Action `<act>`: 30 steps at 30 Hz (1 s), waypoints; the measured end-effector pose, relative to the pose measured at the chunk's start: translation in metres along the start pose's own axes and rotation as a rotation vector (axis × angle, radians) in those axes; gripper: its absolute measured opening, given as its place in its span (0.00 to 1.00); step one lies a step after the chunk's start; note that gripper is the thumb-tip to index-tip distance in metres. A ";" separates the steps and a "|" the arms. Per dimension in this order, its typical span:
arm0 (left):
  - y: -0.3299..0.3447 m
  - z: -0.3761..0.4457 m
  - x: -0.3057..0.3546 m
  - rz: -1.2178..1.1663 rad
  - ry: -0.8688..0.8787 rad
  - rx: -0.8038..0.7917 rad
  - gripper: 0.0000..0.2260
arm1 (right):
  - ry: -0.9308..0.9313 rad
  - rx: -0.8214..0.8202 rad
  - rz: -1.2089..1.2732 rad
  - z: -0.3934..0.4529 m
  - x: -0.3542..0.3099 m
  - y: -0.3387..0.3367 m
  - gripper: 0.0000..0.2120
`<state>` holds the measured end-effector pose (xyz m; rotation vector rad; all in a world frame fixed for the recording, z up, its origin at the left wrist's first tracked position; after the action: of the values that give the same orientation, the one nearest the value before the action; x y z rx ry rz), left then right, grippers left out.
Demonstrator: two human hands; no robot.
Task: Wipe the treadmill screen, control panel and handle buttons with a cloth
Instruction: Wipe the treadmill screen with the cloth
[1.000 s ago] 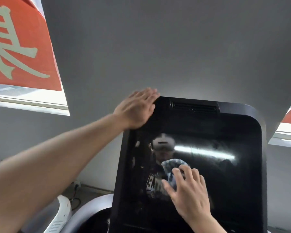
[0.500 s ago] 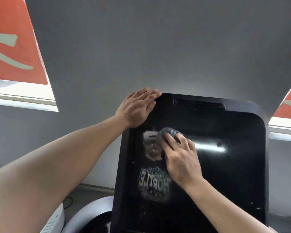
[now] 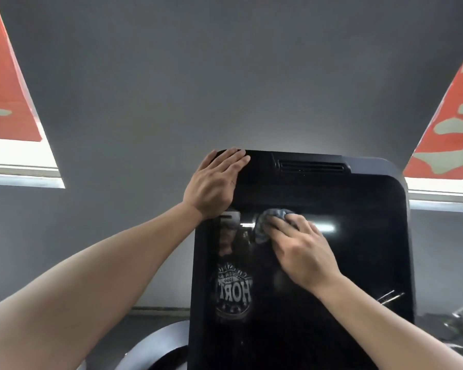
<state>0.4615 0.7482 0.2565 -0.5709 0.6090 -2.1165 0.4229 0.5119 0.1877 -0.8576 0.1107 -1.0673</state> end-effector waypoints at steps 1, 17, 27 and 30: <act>0.000 -0.001 0.000 0.000 -0.006 0.004 0.21 | 0.071 0.000 0.001 0.013 0.008 -0.001 0.17; -0.001 -0.002 0.005 0.018 -0.050 0.006 0.23 | -0.100 0.010 0.050 -0.012 -0.024 0.011 0.24; 0.000 -0.003 0.003 0.021 -0.045 0.030 0.23 | -0.213 0.039 -0.041 -0.003 0.006 0.013 0.25; 0.001 -0.003 0.003 0.023 -0.045 0.023 0.23 | 0.037 0.046 0.005 0.033 0.037 0.005 0.24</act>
<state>0.4589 0.7456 0.2543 -0.5941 0.5625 -2.0806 0.4607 0.5020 0.2180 -0.7963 0.1186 -1.0770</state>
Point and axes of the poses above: each hand's wrist, its own z-axis towards the middle knuckle, its own y-axis out of the palm, x = y × z, the point moved 4 cm from there along z, towards the middle knuckle, and after that the axes turned 15 degrees about -z, right-handed, at the moved point
